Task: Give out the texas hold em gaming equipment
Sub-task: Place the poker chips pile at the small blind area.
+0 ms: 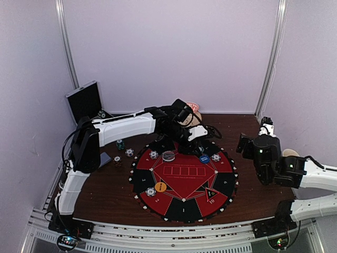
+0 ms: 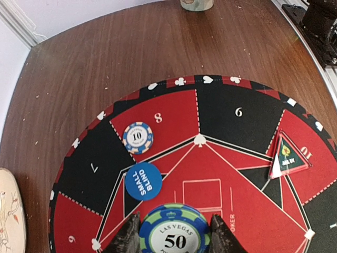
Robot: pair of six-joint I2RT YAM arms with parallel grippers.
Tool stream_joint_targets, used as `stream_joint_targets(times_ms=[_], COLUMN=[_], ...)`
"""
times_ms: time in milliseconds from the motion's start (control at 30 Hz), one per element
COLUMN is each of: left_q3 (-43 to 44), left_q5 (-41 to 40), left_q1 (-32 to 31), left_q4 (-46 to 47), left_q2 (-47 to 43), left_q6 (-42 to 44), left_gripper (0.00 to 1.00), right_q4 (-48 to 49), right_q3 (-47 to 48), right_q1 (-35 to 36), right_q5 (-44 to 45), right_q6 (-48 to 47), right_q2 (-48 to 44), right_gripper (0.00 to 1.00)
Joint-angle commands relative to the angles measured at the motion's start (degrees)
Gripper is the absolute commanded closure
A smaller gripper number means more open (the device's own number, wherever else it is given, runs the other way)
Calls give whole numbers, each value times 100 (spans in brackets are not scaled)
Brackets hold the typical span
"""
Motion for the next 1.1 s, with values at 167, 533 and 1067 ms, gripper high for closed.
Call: stream_joint_targets(times_ms=[167, 533, 1067], left_q3=[1110, 2465, 3193], left_q5=[294, 369, 202], left_q1=[-227, -491, -541], left_q4=[206, 214, 526], left_q2=[964, 2072, 2886], left_q6=[-14, 156, 243], left_gripper=[85, 85, 86], right_q4=[-238, -323, -288], right_q3=[93, 21, 35], right_q1=[-20, -11, -10], right_q5=[-42, -227, -458], right_q6=[296, 297, 222], right_q2=[-304, -938, -891], right_gripper=[0, 0, 1])
